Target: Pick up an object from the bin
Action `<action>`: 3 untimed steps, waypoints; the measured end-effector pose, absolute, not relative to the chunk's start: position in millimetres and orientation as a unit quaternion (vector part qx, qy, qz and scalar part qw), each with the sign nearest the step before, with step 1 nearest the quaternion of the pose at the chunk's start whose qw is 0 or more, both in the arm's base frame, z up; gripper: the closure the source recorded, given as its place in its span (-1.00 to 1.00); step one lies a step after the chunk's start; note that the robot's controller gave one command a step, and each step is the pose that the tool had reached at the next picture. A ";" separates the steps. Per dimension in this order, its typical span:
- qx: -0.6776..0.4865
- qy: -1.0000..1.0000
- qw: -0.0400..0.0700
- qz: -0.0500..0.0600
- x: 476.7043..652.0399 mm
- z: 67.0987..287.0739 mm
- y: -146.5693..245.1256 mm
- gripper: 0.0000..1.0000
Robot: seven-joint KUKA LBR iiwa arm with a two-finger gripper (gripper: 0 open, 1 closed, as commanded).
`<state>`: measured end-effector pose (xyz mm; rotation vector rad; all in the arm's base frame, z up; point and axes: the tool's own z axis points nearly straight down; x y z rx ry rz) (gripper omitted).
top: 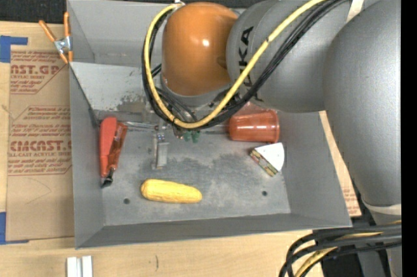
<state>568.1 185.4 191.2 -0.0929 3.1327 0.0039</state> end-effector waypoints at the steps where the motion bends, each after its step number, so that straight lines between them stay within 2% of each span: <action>1: -0.145 0.989 0.002 0.001 535.2 155.7 153.7 -1.00; 2: -0.121 0.993 0.003 0.001 509.7 128.4 140.7 -1.00; 3: -0.143 0.990 0.007 0.003 502.2 87.6 130.0 1.00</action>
Offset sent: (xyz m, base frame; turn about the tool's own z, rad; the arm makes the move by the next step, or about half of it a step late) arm -0.0880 -0.0459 -0.0916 -0.0326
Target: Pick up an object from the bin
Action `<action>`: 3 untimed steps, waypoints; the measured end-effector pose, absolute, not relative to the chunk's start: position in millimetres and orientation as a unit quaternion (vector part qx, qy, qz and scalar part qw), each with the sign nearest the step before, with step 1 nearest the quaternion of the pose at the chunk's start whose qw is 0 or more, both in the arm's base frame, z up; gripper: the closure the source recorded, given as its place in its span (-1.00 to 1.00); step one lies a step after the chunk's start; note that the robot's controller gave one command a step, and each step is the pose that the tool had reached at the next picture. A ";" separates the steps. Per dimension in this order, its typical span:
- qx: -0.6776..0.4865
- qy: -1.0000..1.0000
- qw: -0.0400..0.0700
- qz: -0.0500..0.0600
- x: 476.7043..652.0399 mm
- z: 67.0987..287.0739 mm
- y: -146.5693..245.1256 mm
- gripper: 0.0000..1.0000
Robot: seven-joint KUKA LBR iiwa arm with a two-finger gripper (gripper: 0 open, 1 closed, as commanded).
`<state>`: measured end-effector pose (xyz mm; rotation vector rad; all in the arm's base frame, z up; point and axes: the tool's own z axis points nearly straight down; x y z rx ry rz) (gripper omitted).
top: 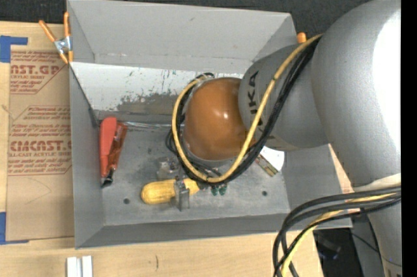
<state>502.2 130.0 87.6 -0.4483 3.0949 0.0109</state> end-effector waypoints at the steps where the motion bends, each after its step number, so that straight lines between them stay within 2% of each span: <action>1: -0.143 0.990 0.007 0.004 502.3 87.6 130.0 1.00; 2: -0.097 0.995 0.008 0.005 514.8 165.1 109.3 1.00; 3: -0.097 0.995 0.008 0.005 514.7 165.0 109.3 1.00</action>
Offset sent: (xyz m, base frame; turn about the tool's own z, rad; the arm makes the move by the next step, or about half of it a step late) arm 0.0124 -0.0215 0.0778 0.0929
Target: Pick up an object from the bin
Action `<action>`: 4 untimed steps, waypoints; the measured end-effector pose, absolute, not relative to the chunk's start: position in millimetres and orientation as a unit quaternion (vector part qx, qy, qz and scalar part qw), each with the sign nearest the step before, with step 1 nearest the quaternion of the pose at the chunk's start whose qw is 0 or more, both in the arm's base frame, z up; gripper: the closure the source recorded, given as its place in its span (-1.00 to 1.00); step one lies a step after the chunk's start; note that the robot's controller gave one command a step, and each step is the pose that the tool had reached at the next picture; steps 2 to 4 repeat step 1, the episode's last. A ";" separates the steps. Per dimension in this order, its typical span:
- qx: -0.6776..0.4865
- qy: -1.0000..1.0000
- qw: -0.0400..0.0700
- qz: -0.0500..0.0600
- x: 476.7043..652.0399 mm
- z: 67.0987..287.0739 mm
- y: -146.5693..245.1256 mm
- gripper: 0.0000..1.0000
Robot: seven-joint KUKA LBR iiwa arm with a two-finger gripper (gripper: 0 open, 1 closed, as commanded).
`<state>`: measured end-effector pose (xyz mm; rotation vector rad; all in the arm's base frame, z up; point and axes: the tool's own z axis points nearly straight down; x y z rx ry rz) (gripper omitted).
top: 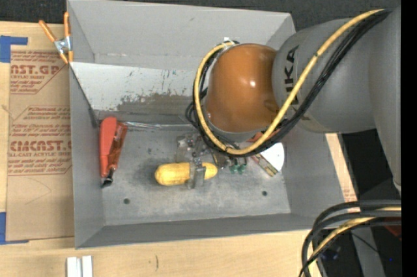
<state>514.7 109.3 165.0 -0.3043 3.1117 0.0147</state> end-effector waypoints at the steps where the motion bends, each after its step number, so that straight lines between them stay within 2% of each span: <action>1: -0.057 0.998 0.009 0.006 513.6 296.3 105.6 1.00; 4: -0.057 0.998 0.009 0.006 513.6 296.3 105.6 1.00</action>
Offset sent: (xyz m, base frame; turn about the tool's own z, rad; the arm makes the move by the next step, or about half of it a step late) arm 0.0000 0.0000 0.0000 0.0000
